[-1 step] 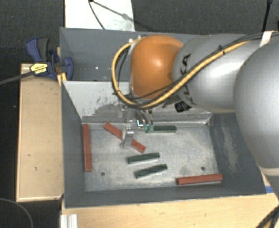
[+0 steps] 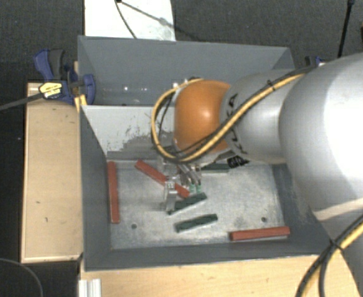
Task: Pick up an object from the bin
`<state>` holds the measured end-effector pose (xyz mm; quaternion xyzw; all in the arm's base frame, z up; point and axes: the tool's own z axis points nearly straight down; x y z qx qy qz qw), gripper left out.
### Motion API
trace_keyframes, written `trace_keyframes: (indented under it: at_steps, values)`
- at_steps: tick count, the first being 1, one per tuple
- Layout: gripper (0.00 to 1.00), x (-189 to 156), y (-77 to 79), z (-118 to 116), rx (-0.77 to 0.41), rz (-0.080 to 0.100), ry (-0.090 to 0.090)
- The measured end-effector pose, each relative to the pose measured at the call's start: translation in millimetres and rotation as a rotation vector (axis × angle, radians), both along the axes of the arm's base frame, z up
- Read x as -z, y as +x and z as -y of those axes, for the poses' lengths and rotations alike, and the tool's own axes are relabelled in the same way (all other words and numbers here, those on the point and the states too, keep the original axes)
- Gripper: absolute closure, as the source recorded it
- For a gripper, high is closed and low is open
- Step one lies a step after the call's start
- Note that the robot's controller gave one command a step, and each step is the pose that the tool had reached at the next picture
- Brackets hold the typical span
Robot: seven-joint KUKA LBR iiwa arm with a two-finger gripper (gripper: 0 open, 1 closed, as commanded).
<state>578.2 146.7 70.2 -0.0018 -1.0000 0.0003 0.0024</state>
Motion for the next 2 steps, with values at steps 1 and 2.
trace_keyframes:
  at_steps: [1,2]
  values:
    - [1.00,-4,2.0,-1,0.005,0.007,0.002]
    - [1.00,-130,-65.4,-11,-0.046,0.012,0.003]
